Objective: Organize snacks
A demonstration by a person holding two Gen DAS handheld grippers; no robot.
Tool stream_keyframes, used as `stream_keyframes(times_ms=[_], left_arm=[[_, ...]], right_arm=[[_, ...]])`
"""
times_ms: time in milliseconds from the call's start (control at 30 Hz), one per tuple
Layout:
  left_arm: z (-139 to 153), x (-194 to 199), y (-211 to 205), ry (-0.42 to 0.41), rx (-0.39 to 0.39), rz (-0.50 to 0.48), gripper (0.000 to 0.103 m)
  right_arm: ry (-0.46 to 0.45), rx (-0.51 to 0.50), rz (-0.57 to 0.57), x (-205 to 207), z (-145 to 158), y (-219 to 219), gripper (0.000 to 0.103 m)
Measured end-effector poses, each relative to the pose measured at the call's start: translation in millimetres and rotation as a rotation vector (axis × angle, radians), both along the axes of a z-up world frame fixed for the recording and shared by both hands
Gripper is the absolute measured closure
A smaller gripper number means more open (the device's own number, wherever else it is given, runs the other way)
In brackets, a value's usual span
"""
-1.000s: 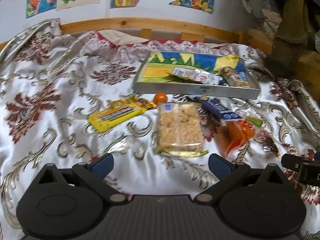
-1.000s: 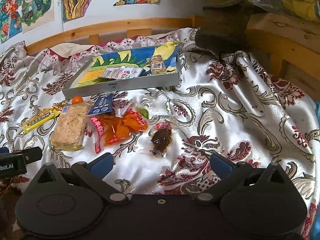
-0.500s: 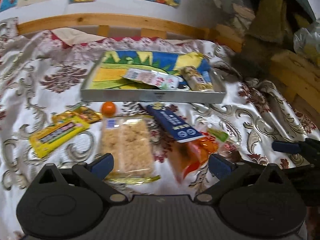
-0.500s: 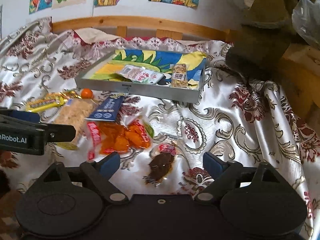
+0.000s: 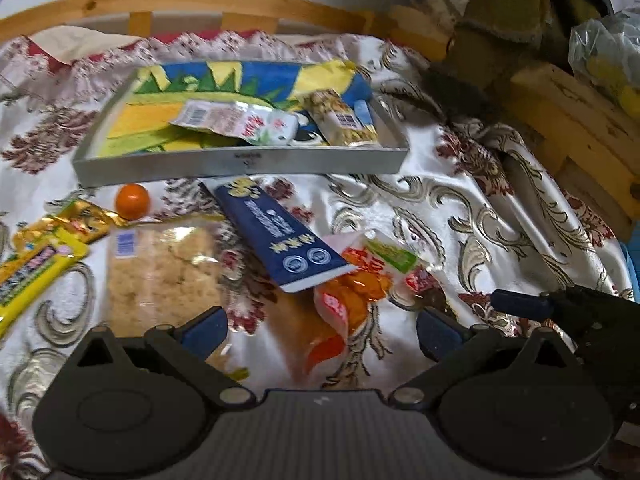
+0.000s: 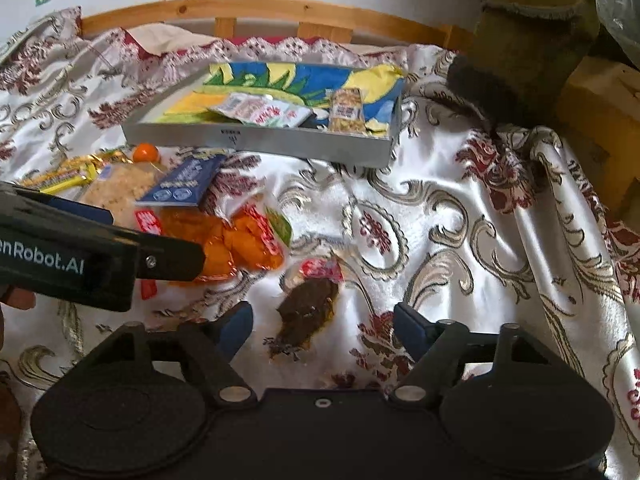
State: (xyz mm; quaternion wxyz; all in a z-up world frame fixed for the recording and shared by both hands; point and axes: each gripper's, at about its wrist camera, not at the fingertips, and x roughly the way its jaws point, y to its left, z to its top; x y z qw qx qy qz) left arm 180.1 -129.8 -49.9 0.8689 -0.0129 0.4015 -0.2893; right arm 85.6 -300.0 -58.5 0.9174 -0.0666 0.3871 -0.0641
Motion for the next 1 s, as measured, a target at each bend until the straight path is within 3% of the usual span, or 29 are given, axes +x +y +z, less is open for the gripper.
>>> stream_keyframes(times_ms=[267,567,867,1000], left_arm=[[-7.1,8.2,-14.2,-0.006,0.021,-0.031,0.001],[-15.6,17.4,-23.3,0.015,0.045,-0.030,0.001],[-20.4,28.3,-32.7,0.053,0.056,-0.025,0.002],[-20.8,33.0,-33.7,0.076,0.060,-0.005,0.016]], right_arm=[[0.010,0.006,-0.002,3.2,-5.0,0.1,0.043],[0.027,0.070,-0.022,7.4,-7.7,-6.3,0.053],[0.034,0.091,-0.046,8.3,-10.5,-7.5,0.048],[0.038,0.104,-0.053,8.7,-11.2,-8.0,0.048]])
